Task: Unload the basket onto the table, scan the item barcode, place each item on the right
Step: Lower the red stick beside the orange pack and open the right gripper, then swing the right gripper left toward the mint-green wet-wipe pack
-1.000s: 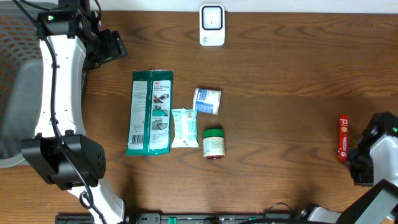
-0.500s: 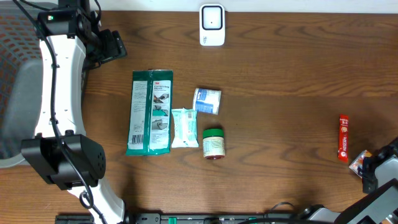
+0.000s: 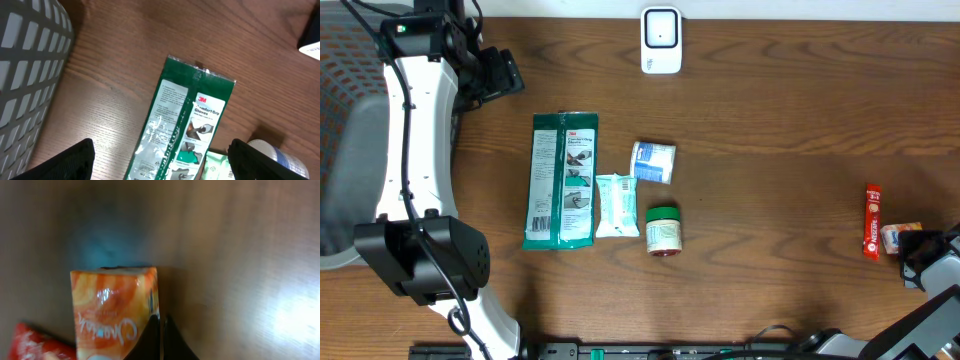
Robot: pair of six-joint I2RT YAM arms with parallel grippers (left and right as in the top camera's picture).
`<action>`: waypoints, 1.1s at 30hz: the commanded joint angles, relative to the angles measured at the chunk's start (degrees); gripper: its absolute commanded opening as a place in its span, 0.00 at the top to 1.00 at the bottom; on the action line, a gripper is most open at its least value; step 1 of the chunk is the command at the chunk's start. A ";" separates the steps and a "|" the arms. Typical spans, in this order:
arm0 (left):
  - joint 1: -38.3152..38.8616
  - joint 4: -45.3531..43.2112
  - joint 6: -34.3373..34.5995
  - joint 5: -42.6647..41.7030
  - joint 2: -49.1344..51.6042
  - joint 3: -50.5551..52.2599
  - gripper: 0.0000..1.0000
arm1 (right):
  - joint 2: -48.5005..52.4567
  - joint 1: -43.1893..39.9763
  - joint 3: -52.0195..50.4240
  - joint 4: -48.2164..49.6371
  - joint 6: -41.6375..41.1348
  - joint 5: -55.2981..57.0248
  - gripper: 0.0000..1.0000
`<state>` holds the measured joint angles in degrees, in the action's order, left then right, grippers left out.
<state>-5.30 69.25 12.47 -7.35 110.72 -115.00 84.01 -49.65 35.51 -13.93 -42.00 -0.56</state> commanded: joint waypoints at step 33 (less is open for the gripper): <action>-0.20 0.31 0.74 0.28 -1.95 0.39 0.15 | 2.49 21.94 12.48 -13.75 22.82 -1.44 0.99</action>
<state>-5.30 69.25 12.47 -7.35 110.72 -115.00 87.11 -31.05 46.74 -27.20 -22.57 -2.90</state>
